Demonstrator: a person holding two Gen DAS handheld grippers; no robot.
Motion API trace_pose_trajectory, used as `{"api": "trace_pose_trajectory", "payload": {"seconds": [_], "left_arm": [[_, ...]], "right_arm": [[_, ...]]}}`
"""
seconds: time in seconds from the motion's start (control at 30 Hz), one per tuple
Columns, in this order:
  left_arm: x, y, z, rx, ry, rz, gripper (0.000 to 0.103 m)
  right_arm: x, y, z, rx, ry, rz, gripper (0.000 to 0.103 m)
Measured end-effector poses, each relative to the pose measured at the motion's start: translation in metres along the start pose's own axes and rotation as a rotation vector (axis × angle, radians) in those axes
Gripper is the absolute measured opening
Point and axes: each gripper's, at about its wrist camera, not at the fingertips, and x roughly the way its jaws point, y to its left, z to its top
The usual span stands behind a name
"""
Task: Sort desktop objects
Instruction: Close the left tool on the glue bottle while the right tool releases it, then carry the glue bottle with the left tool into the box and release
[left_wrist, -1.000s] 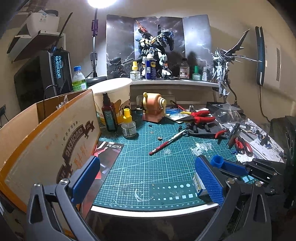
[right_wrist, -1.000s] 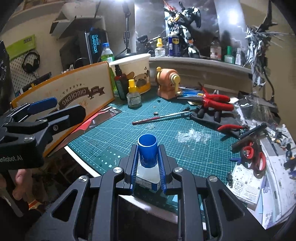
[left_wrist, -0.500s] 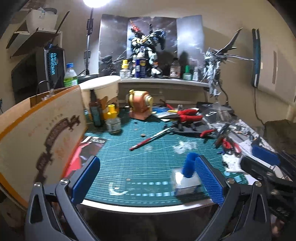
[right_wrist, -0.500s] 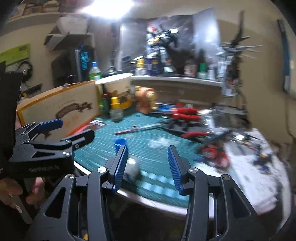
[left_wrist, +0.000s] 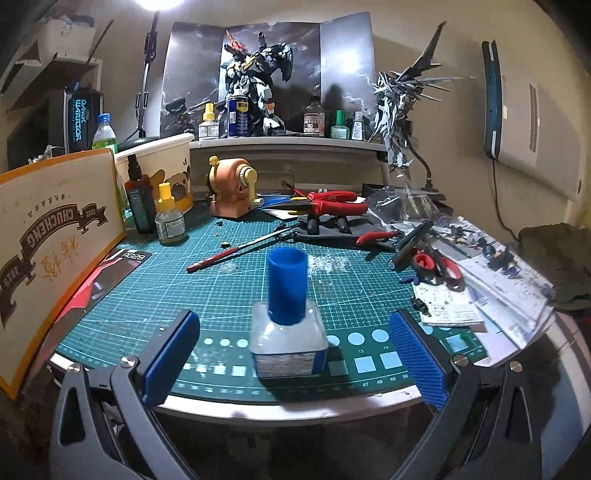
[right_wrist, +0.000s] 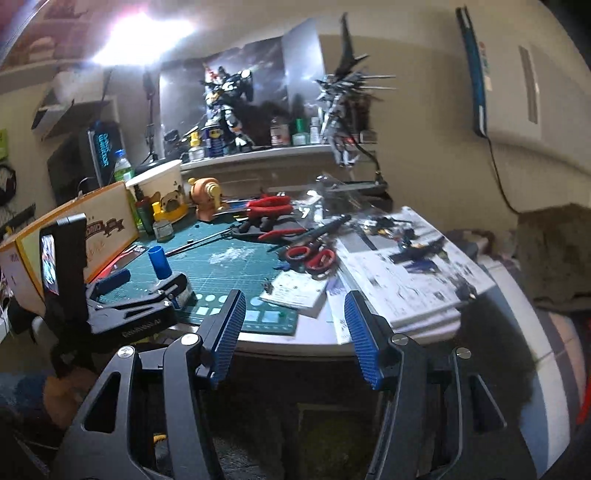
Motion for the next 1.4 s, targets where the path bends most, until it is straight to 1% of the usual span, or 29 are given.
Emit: {"api": "trace_pose_trajectory", "payload": {"seconds": [0.1, 0.27, 0.37, 0.4, 0.43, 0.47, 0.5, 0.53, 0.57, 0.6, 0.8, 0.9, 1.0, 1.2, 1.3, 1.4], "left_arm": [[0.01, -0.002, -0.009, -0.01, 0.008, -0.001, 0.103], [0.01, 0.0, -0.013, -0.017, -0.073, 0.018, 0.1], [0.022, 0.003, -0.012, -0.036, -0.051, 0.008, 0.091], [0.025, 0.004, -0.013, -0.041, -0.043, 0.006, 0.087], [0.028, 0.005, -0.015, -0.042, -0.034, 0.003, 0.08], [0.031, 0.005, -0.016, -0.039, -0.028, 0.005, 0.077], [0.031, 0.004, -0.018, -0.03, -0.035, 0.013, 0.071], [0.031, 0.003, -0.02, -0.019, -0.042, 0.013, 0.061], [0.032, 0.001, -0.021, -0.006, -0.045, 0.027, 0.055], [0.032, 0.001, -0.021, 0.002, -0.049, 0.046, 0.045], [0.033, 0.007, -0.019, -0.011, -0.039, 0.005, 0.044], [0.026, 0.009, -0.011, -0.008, -0.051, 0.003, 0.044], [0.013, 0.014, 0.007, -0.009, -0.059, 0.0, 0.044], [-0.031, 0.046, 0.068, -0.038, -0.072, -0.002, 0.044], [-0.063, 0.07, 0.107, -0.042, -0.107, 0.033, 0.044], [-0.097, 0.103, 0.149, -0.048, -0.136, 0.088, 0.044]], "right_arm": [[0.0, -0.004, -0.006, 0.016, 0.012, 0.01, 0.053], [0.0, -0.004, -0.014, 0.02, 0.025, 0.021, 0.053], [0.004, -0.004, -0.018, 0.034, 0.042, 0.031, 0.053], [0.005, -0.004, -0.019, 0.037, 0.047, 0.033, 0.053], [0.007, -0.003, -0.02, 0.039, 0.051, 0.036, 0.053], [0.008, -0.002, -0.021, 0.04, 0.053, 0.039, 0.053], [0.009, -0.001, -0.021, 0.038, 0.056, 0.043, 0.053], [0.01, 0.001, -0.022, 0.035, 0.06, 0.047, 0.053], [0.011, 0.003, -0.022, 0.033, 0.063, 0.051, 0.053], [0.012, 0.004, -0.023, 0.033, 0.066, 0.057, 0.053], [0.015, 0.014, -0.025, 0.025, 0.08, 0.072, 0.053], [0.017, 0.016, -0.025, 0.024, 0.085, 0.076, 0.053], [0.019, 0.017, -0.025, 0.025, 0.086, 0.084, 0.053], [0.027, 0.025, -0.019, 0.017, 0.084, 0.118, 0.053], [0.032, 0.033, -0.014, 0.007, 0.076, 0.153, 0.053], [0.038, 0.045, -0.009, -0.007, 0.069, 0.194, 0.053]]}}
